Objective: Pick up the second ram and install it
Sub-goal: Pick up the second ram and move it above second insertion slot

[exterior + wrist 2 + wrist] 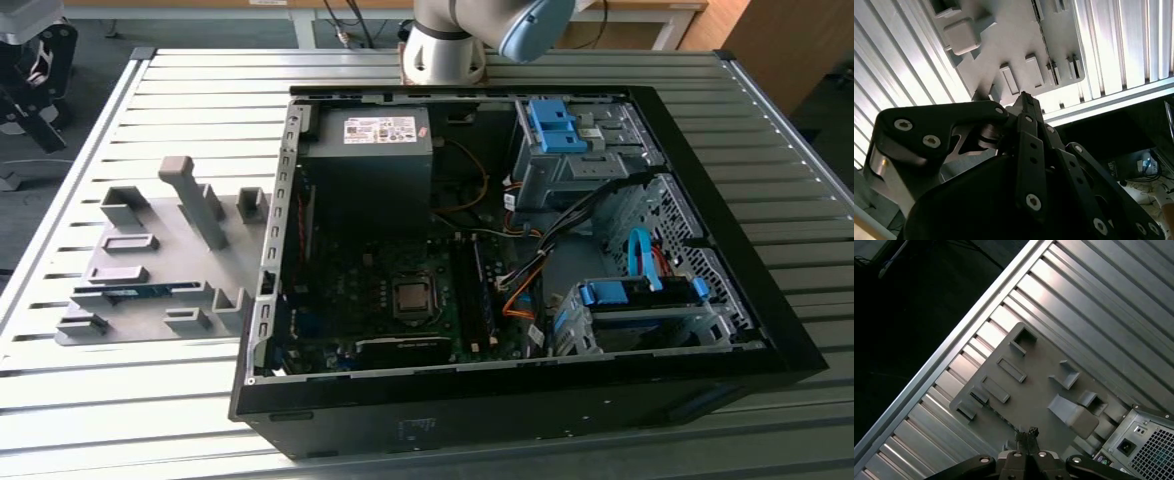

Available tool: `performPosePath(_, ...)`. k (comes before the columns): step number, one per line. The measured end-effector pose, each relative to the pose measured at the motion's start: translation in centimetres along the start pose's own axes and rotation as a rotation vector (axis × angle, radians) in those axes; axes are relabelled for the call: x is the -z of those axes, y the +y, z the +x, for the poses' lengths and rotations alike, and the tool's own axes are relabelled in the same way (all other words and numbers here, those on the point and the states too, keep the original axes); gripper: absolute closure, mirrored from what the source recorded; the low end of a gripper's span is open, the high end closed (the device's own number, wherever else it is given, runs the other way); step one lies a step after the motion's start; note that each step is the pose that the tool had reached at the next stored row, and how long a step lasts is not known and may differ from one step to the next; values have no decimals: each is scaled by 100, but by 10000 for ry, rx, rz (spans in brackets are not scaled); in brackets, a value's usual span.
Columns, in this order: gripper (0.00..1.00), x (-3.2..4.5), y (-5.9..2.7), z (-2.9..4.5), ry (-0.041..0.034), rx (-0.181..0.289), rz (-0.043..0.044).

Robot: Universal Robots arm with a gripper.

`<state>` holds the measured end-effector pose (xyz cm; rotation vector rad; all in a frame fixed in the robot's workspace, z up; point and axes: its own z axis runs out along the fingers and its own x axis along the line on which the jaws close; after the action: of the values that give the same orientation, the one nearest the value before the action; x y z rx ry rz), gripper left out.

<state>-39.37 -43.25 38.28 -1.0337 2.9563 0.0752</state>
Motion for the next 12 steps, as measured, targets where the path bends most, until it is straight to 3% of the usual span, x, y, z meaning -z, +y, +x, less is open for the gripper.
performPosePath(4, 89, 0, 0, 0, 15, 363, -9)
performPosePath(12, 89, -3, 0, 1, 66, 1575, -38)
